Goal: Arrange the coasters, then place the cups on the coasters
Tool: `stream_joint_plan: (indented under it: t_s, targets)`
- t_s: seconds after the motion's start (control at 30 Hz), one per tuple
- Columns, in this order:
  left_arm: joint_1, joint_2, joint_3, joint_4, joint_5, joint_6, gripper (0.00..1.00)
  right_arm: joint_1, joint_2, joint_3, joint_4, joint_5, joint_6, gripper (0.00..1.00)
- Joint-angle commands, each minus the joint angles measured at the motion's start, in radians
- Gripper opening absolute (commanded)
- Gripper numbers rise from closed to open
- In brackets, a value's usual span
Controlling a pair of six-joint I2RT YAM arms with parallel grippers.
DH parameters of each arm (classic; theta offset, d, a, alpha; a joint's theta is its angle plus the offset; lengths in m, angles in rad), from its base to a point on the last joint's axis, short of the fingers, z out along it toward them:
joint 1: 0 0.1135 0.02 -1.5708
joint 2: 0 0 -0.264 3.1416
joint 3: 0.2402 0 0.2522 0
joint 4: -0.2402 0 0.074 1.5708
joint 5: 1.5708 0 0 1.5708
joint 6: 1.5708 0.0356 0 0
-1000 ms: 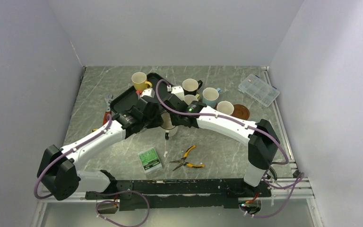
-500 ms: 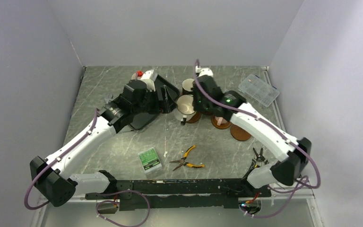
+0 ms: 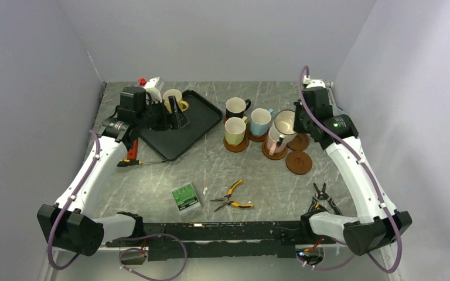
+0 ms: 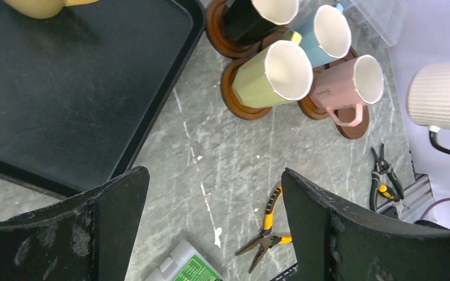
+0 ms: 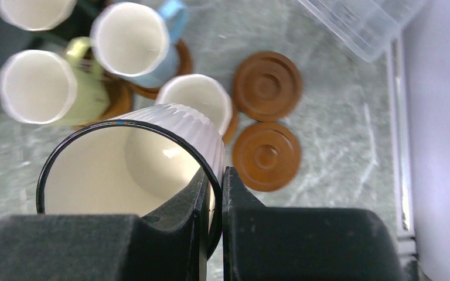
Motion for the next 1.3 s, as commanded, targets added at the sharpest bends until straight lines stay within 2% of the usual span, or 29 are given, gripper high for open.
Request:
stream_joint_plan:
  t_s: [0.0, 0.2, 0.3, 0.47, 0.6, 0.73, 0.9, 1.27]
  targets:
    - [0.061, -0.052, -0.041, 0.036, 0.026, 0.074, 0.89, -0.136, -0.063, -0.034, 0.038, -0.022, -0.054, 0.0]
    - [0.119, -0.088, -0.102, 0.087, -0.032, 0.124, 0.89, -0.327, -0.092, -0.13, 0.048, -0.062, -0.069, 0.0]
    - [0.123, -0.093, -0.119, 0.088, -0.102, 0.162, 0.89, -0.381, -0.091, -0.178, 0.063, -0.044, -0.064, 0.0]
    - [0.123, -0.117, -0.173, 0.129, -0.177, 0.193, 0.89, -0.392, -0.094, -0.272, 0.094, 0.024, -0.136, 0.0]
    - [0.123, -0.125, -0.204, 0.14, -0.171, 0.192, 0.89, -0.398, -0.109, -0.348, 0.147, -0.042, -0.185, 0.0]
    - [0.123, -0.13, -0.218, 0.144, -0.163, 0.189, 0.89, -0.405, -0.065, -0.352, 0.167, -0.044, -0.169, 0.0]
    - [0.114, -0.132, -0.216, 0.134, -0.19, 0.207, 0.89, -0.434, -0.013, -0.295, 0.184, -0.055, -0.065, 0.0]
    - [0.09, -0.146, -0.221, 0.127, -0.205, 0.222, 0.88, -0.451, -0.014, -0.481, 0.394, -0.055, -0.115, 0.0]
